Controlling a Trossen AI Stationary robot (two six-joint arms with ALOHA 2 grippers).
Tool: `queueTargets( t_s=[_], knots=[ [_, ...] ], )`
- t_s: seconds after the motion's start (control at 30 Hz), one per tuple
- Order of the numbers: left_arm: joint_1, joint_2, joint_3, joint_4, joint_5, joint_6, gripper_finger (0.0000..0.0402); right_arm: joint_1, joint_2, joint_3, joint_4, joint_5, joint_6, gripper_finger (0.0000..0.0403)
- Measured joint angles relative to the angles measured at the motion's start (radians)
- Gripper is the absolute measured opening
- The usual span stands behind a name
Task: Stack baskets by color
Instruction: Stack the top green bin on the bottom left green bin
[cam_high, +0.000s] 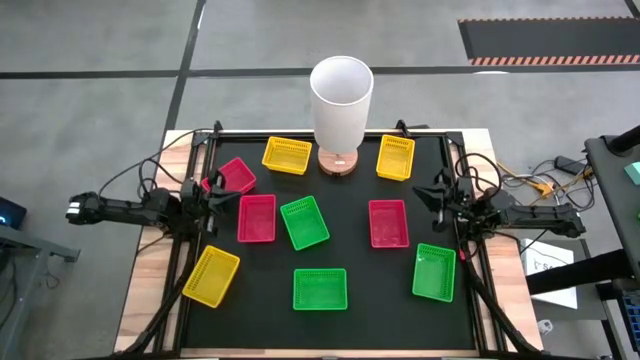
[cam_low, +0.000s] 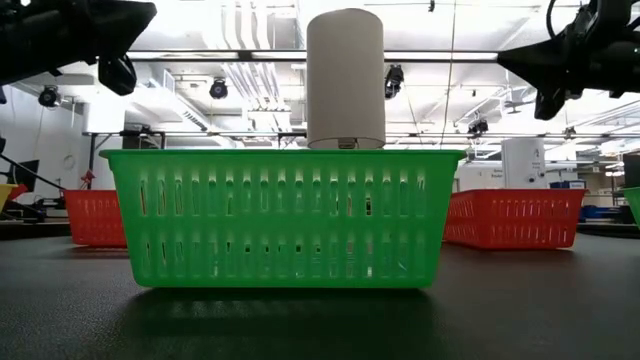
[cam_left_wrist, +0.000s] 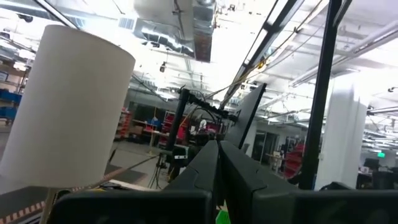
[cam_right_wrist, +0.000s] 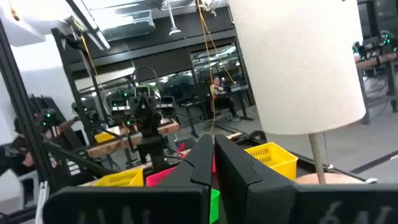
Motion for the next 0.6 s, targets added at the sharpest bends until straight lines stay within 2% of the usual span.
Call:
queueTargets(
  t_s=[0.27,0.43,0.6],
  knots=[
    [0.0,0.051,0.001,0.066,0.0,0.0,0.0,0.0,0.0,0.0,0.005,0.0,-0.069,0.0009],
    [0.0,0.12,0.002,0.186,0.0,0.0,0.0,0.0,0.0,0.0,0.005,0.0,-0.166,0.0009],
    [0.0,0.206,0.006,0.266,0.0,-0.002,0.0,0.001,0.007,0.0,0.008,-0.033,-0.123,0.0009]
  ],
)
